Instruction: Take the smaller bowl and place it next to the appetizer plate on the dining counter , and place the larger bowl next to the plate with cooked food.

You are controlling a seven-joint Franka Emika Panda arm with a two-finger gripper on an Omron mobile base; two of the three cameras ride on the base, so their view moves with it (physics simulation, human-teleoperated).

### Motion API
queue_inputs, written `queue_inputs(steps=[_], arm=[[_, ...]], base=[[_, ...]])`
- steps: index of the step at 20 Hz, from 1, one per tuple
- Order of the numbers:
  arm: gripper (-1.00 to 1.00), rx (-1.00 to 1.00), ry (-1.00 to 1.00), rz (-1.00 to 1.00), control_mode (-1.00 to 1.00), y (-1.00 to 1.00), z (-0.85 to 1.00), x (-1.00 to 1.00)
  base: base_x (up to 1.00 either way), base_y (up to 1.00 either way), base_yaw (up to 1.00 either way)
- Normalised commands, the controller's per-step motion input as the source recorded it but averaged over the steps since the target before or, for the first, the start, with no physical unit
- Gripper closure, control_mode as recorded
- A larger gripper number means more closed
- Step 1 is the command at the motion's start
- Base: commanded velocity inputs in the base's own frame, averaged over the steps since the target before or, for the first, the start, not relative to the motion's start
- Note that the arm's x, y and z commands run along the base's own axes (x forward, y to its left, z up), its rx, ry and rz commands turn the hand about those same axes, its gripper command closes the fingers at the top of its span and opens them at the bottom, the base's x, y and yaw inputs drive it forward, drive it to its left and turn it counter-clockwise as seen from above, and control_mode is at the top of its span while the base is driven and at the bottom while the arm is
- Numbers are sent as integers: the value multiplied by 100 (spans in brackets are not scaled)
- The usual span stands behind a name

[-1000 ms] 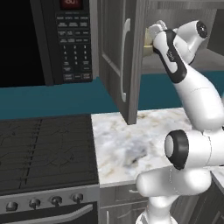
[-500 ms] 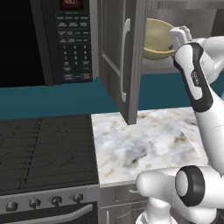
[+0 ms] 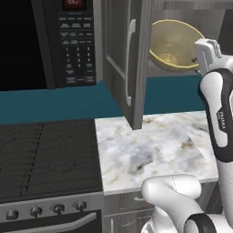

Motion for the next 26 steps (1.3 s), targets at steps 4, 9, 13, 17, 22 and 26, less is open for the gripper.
queue_inputs(steps=[4,9,13,17,22,26], arm=[[100,0,0,-4,-100,-39,0,-100],[100,0,3,-2,-100,-31,-2,-100],[100,-3,32,0,-100,-10,-31,-88],[100,-11,35,0,-100,0,-49,-53],[100,-3,44,0,-100,0,-57,-21],[100,-1,29,0,-100,9,-34,0]], base=[[0,0,0],[0,0,0],[0,0,0],[0,0,0],[0,0,0],[0,0,0]])
